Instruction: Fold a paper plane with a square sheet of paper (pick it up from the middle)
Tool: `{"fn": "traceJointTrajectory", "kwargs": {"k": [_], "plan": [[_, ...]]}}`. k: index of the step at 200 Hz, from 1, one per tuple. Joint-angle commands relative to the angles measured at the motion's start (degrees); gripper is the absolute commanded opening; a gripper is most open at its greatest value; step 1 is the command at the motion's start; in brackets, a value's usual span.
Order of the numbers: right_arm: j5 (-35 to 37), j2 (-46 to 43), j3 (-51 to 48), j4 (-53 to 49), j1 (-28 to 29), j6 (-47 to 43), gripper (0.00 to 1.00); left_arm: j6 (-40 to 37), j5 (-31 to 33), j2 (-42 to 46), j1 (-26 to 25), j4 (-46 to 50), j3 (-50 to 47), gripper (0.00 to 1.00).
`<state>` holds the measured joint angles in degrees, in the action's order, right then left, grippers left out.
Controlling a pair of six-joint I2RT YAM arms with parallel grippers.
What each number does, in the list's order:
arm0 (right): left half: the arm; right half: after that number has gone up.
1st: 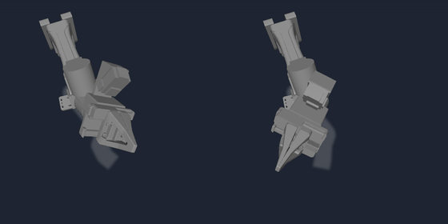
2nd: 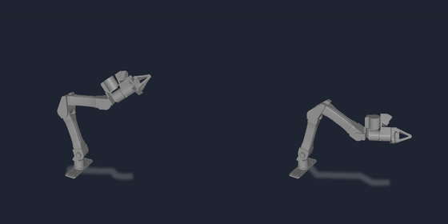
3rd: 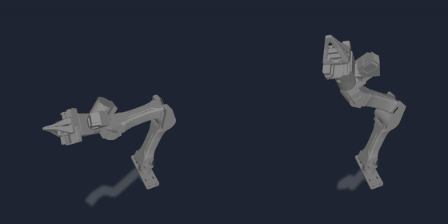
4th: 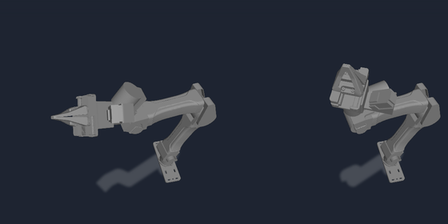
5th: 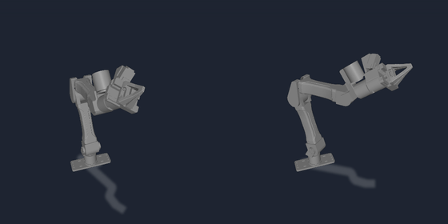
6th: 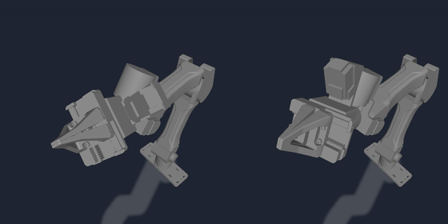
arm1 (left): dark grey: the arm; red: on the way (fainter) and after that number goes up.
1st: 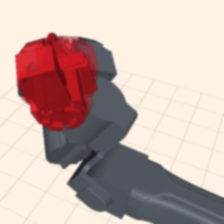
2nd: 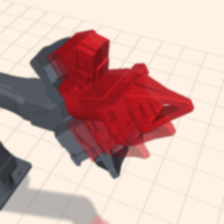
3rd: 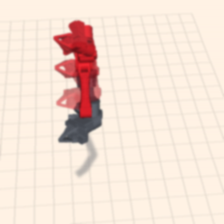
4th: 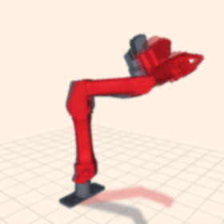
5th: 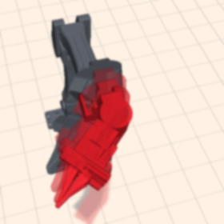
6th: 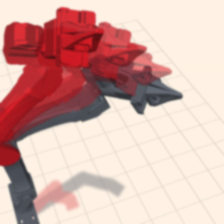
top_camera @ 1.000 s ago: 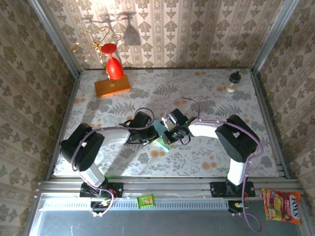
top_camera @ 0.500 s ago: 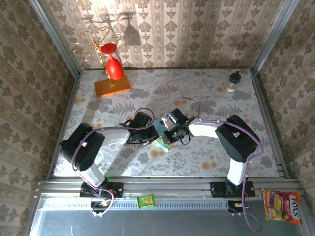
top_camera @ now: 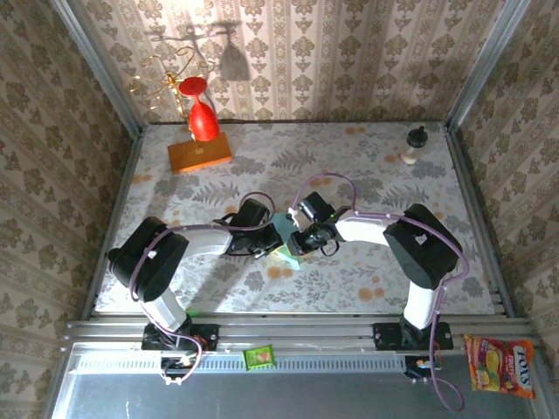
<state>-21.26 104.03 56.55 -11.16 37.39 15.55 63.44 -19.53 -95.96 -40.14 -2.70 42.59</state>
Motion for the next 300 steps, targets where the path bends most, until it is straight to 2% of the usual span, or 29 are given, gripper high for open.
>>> {"fn": "traceJointTrajectory", "kwargs": {"k": [1, 29, 54, 89, 124, 203, 300], "plan": [[1.15, -3.28, 0.84, -3.67, -0.88, 2.46, 0.26, 0.54, 0.63, -1.02, 0.01, 0.61, -1.02, 0.1], [3.38, -6.63, -0.04, -5.02, -1.73, 4.52, 0.32, 0.64, 0.63, -1.07, 0.07, 0.6, -1.02, 0.1], [2.76, -8.0, 0.98, -8.54, -2.04, 6.08, 0.33, 0.64, 0.55, -1.16, 0.27, 0.59, -0.93, 0.1], [-2.86, -9.93, 0.01, -9.43, -1.41, 7.52, 0.3, 0.89, 0.72, -1.1, 0.29, 0.59, -1.0, 0.09], [-6.06, -8.05, 0.05, -10.09, 0.71, 7.25, 0.24, 1.1, 0.55, -1.16, 0.25, 0.4, -0.93, 0.09], [-6.09, -3.92, 1.59, -8.03, 3.66, 8.24, 0.15, 1.05, 0.37, -1.29, 0.24, 0.27, -0.75, 0.09], [-5.65, 0.21, 3.45, -6.41, 3.83, 9.63, 0.14, 0.9, -0.03, -1.37, 0.29, -0.01, -0.89, 0.09]]}}
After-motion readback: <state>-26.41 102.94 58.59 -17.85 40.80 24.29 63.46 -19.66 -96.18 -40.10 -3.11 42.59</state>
